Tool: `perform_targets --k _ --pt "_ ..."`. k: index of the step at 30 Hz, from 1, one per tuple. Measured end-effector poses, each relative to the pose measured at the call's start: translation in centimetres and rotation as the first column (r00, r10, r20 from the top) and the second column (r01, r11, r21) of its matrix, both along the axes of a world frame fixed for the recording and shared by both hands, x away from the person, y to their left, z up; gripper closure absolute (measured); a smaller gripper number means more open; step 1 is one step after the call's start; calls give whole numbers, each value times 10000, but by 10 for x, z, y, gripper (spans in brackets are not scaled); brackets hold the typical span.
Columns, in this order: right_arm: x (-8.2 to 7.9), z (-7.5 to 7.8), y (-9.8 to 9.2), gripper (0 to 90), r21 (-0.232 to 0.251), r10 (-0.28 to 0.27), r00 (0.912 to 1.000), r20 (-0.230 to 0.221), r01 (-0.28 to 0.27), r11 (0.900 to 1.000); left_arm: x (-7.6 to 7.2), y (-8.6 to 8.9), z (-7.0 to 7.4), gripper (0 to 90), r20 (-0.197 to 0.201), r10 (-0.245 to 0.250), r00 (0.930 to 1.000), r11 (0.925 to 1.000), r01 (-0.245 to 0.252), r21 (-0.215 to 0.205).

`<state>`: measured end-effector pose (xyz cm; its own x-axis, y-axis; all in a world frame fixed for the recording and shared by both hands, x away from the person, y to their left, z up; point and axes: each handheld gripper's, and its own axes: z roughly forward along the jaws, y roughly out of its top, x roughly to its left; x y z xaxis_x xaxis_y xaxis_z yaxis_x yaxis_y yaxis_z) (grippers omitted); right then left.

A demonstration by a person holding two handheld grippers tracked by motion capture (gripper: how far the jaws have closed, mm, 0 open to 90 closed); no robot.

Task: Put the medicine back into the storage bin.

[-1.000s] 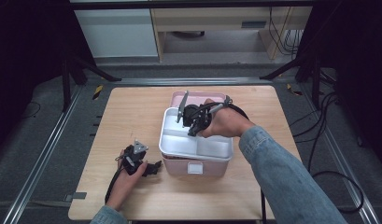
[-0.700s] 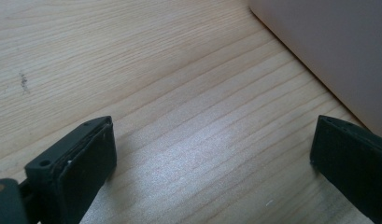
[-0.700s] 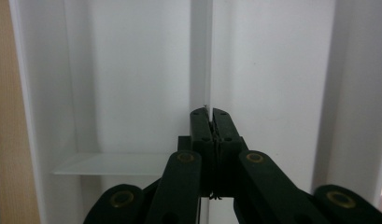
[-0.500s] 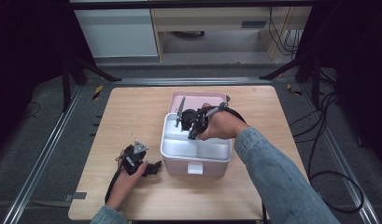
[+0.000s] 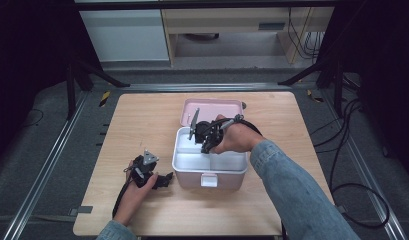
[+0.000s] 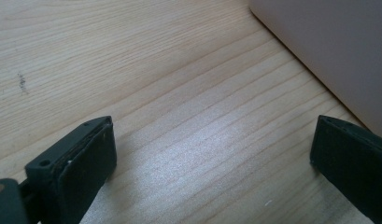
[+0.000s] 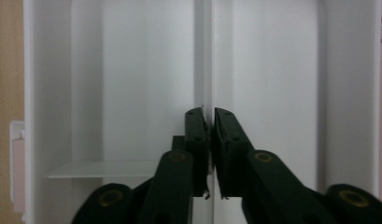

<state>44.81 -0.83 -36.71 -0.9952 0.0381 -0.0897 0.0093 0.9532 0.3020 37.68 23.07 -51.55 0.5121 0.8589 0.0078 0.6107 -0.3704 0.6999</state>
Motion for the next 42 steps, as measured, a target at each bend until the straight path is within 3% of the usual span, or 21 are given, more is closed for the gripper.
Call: perform_targets --k 4,7,10,12,13,16,18,21,22,23,25,26,27,29,35,37,39,42 --pt "-3 3 -9 607 625 -222 9997 33 220 9978 0 0 0 0 -8 0 10000 10000 0 7" --pt "-4 10 -19 481 1345 -812 9964 227 774 9879 0 0 0 0 -3 12 10000 10000 -12 2" --pt "-3 16 -31 385 2178 -1609 9868 177 1533 9639 0 0 0 0 -32 -25 10000 10000 25 35" --pt "-3 20 -39 311 2706 -2123 9772 27 2037 9409 0 0 0 0 -57 -91 9999 10000 91 19" --pt "-3 21 -42 300 2871 -2187 9758 51 2081 9350 0 0 0 0 -70 -107 9999 9999 107 37" --pt "-3 26 -53 266 3523 -2733 9619 -35 2570 8999 0 -2 1 0 -104 -226 9997 9997 226 12" --pt "0 28 -62 265 3905 -3321 9432 -35 3071 8679 -2 -5 5 37 -67 -414 9991 9988 416 253" --pt "3 31 -73 253 4255 -3904 9206 116 3487 8351 -2 -8 15 36 124 -472 9988 9988 470 139" --pt "4 32 -76 233 4367 -4162 9091 152 3684 8207 -1 -8 18 36 199 -457 9988 9989 454 139" --pt "7 33 -81 219 4467 -4563 8897 160 4019 7993 1 -8 20 39 180 -529 9984 9984 525 203" --pt "11 32 -88 197 4620 -5119 8589 181 4468 7661 6 -7 25 45 218 -506 9985 9984 500 268" --pt "13 32 -91 189 4672 -5249 8510 186 4567 7571 11 -6 28 48 214 -479 9986 9987 475 162" --pt "16 32 -96 191 4772 -5464 8374 167 4735 7403 14 -6 30 49 199 -482 9986 9988 480 121" --pt "21 31 -103 249 4876 -5778 8161 108 5002 7156 24 -4 36 53 142 -525 9985 9979 519 391" --pt "37 27 -116 481 4902 -6694 7429 -17 5841 6469 55 -4 55 63 158 -418 9990 9975 408 578" --pt "41 26 -117 516 4846 -6888 7250 54 6006 6360 66 -5 62 65 55 -518 9986 9955 513 791" --pt "45 26 -118 546 4858 -7139 7002 21 6233 6128 77 -5 70 94 35 -497 9988 9941 491 966" --pt "49 27 -122 590 4883 -7458 6662 -45 6523 5797 94 -4 84 93 23 -346 9994 9961 342 817"
